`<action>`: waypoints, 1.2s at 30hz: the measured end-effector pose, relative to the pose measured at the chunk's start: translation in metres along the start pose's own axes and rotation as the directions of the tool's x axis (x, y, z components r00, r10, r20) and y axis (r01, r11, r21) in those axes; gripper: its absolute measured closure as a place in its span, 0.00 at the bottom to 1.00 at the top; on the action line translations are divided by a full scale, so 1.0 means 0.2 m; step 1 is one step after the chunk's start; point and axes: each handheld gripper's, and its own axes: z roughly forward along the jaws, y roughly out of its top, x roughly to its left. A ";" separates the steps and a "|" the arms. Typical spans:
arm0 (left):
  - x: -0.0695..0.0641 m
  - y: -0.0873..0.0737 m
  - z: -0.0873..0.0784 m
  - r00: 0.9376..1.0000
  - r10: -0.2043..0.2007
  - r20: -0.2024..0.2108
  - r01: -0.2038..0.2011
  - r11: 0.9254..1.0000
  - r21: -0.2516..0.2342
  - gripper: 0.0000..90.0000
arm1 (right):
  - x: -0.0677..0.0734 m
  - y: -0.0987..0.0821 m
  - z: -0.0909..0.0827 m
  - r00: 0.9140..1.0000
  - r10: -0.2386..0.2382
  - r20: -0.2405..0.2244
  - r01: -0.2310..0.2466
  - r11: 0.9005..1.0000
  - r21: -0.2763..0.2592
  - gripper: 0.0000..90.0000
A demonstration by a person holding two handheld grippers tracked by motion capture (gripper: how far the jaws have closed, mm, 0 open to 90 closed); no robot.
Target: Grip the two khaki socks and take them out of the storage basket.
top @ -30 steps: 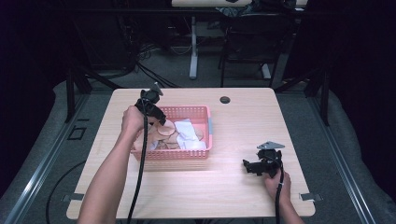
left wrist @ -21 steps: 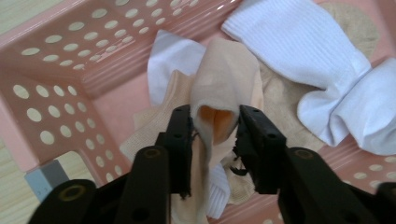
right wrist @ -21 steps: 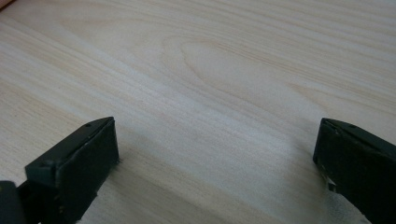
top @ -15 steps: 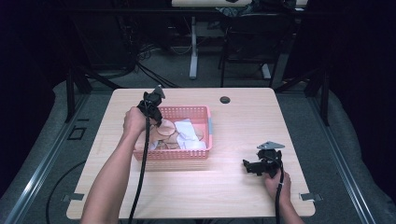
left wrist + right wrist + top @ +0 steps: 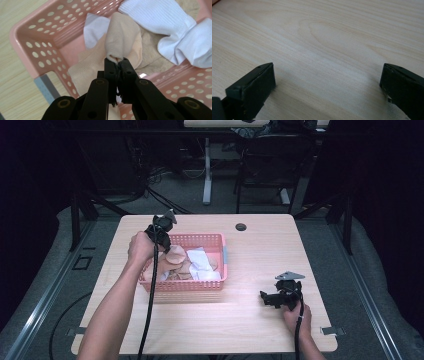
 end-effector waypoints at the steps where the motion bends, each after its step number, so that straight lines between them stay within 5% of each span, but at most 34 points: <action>1: 0.00 0.00 -0.01 1.000 -0.001 0.002 0.001 1.000 -0.006 0.96 | 0.00 0.00 0.00 1.000 0.000 0.000 0.000 1.000 0.000 0.00; 21: 0.00 0.02 -0.25 1.000 0.018 -0.011 -0.018 0.999 -0.046 0.95 | 0.00 0.00 0.00 1.000 0.000 0.000 0.000 1.000 0.000 0.00; 36: 0.07 -0.02 -0.43 0.999 -0.007 -0.037 0.004 0.997 -0.074 0.95 | 0.00 0.00 0.00 1.000 0.000 0.000 0.000 1.000 0.000 0.00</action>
